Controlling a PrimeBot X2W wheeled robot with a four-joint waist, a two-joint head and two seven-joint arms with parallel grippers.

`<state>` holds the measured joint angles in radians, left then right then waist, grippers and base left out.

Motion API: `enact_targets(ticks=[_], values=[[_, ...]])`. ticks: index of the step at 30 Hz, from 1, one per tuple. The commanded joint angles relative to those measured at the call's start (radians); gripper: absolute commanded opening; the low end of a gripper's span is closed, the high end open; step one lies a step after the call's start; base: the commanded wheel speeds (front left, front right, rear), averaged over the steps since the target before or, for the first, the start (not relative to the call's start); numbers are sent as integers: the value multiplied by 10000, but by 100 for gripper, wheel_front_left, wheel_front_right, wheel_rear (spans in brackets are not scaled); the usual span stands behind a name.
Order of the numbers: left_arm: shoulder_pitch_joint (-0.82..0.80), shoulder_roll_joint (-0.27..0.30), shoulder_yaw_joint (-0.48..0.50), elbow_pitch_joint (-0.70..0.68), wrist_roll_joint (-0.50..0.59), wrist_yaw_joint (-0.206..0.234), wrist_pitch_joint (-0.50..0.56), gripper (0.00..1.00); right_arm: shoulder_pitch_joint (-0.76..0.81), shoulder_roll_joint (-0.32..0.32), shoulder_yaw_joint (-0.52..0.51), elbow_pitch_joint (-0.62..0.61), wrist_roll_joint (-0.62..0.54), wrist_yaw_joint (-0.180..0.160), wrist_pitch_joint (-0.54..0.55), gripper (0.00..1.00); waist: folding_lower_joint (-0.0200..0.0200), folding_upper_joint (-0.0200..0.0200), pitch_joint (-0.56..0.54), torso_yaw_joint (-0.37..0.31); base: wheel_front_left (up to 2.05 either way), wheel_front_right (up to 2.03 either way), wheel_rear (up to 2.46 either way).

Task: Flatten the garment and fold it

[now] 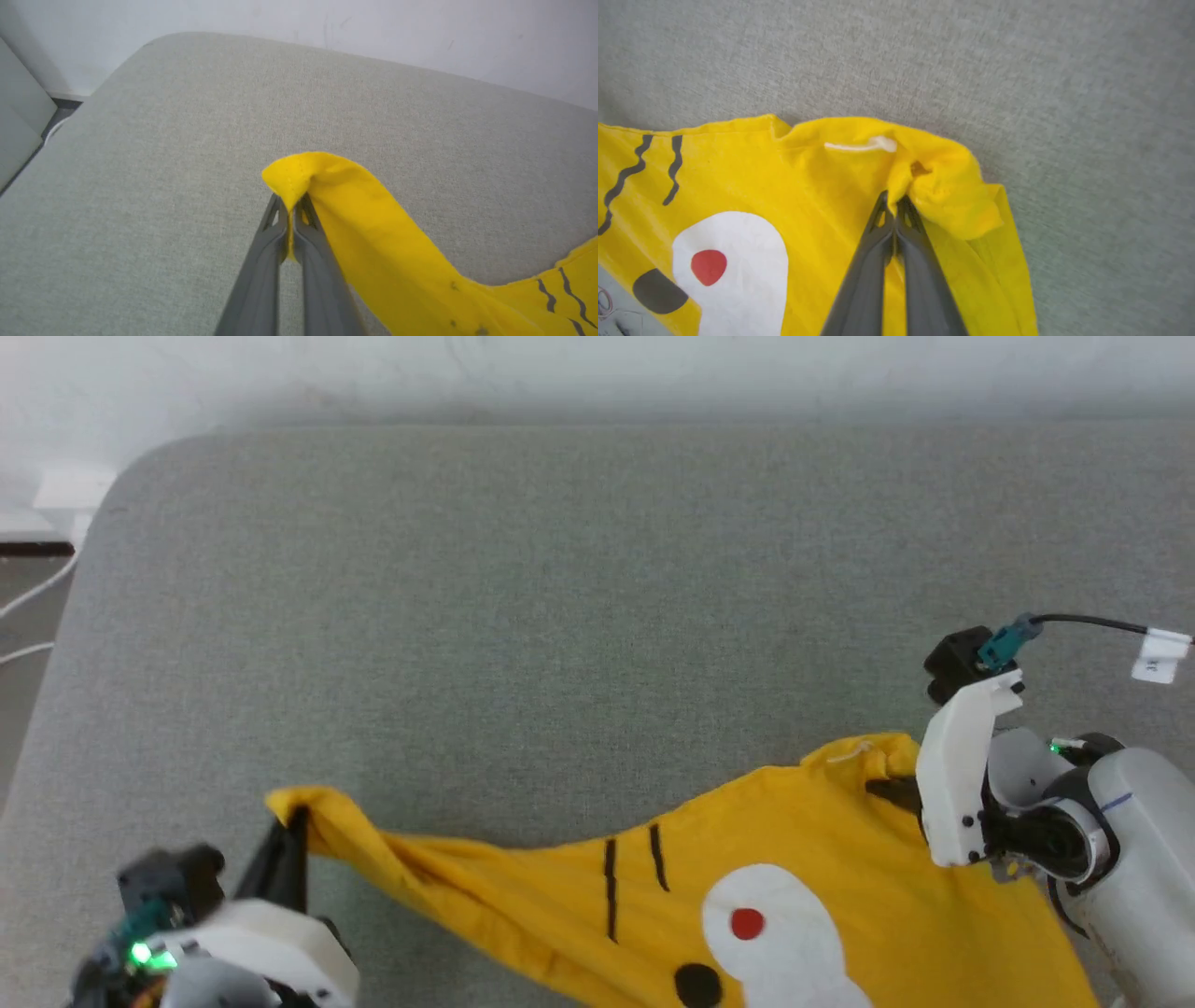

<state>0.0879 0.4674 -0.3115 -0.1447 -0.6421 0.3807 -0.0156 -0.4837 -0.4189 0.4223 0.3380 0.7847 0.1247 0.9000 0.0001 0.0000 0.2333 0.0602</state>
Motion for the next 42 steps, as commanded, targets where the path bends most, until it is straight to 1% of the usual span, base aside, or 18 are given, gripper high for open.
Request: enact_targets(ticks=[1, 4, 6, 9, 11, 15, 18, 19, 20, 21, 26, 30, 33, 36, 42], values=[[-560, 389, 162, -37, 216, -111, 136, 0, 139, -64, 55, -223, -25, 60, -608, 0, -1, 0, -509, -78, 0, 0, 0], [-1418, 902, 341, -63, 321, -363, 449, 0, -263, -377, -288, -432, -419, 60, -1643, 0, -1, 0, -931, -142, 0, 0, 0], [-2208, 1142, 443, 46, 340, -576, 658, 0, -596, -448, -603, -336, -688, 60, -2145, 0, -1, 0, -1125, -211, 0, 0, 0], [-3585, 1496, 397, 622, 602, -934, 940, 0, -1281, -410, -982, -50, -1101, 60, -2797, 0, -1, 0, -1313, -383, 0, 0, 0], [-4665, 1545, 268, 1257, 733, -1290, 1028, 0, -1829, -364, -1202, 183, -1345, 60, -3200, 0, -1, 0, -1297, -485, 0, 0, 0], [-6885, 1372, -17, 2874, 1115, -1841, 916, 0, -3089, -242, -1384, 713, -1619, 60, -3791, 0, -1, 0, -918, -748, 0, 0, 0], [-8583, 1157, -121, 4129, 1395, -2185, 540, 0, -4174, -180, -1453, 1141, -1891, 60, -4374, 0, -1, 0, -436, -935, 0, 0, 0], [-9156, 1094, -119, 4477, 1490, -2243, 403, 0, -4554, -152, -1485, 1283, -1974, 60, -4583, 0, -1, 0, -224, -999, 0, 0, 0], [-9156, 1094, -119, 4477, 1490, -2243, 403, 0, -4554, -152, -1485, 1283, -1974, 60, -4583, 0, -1, 0, -224, -999, 0, 0, 0], [-9695, 1047, -146, 4801, 1620, -2294, 262, 0, -4915, -143, -1514, 1416, -2092, 60, -4833, 0, -1, 0, -43, -1048, 0, 0, 0], [-12488, 963, -233, 6197, 2211, -2553, -280, 0, -6886, -170, -1888, 2065, -2787, 60, -6315, 0, -1, 0, 1076, -1275, 0, 0, 0], [-14226, 957, -309, 6950, 2531, -2784, -627, 0, -8270, -212, -2171, 2547, -3263, 60, -7382, 0, -1, 0, 1861, -1336, 0, 0, 0], [-15157, 904, -376, 7390, 2677, -2913, -814, 0, -9031, -232, -2149, 2844, -3432, 60, -7831, 0, -1, 0, 2408, -1320, 0, 0, 0], [-15604, 732, -423, 7851, 2694, -2965, -1043, 0, -9450, -175, -1980, 3143, -3512, 60, -8240, 0, -1, 0, 2800, -1264, 0, 0, 0], [-15421, 338, -407, 8904, 2403, -3054, -1461, 0, -9476, 232, -1594, 4063, -3366, 60, -8937, 0, -1, 0, 3228, -1221, 0, 0, 0]])
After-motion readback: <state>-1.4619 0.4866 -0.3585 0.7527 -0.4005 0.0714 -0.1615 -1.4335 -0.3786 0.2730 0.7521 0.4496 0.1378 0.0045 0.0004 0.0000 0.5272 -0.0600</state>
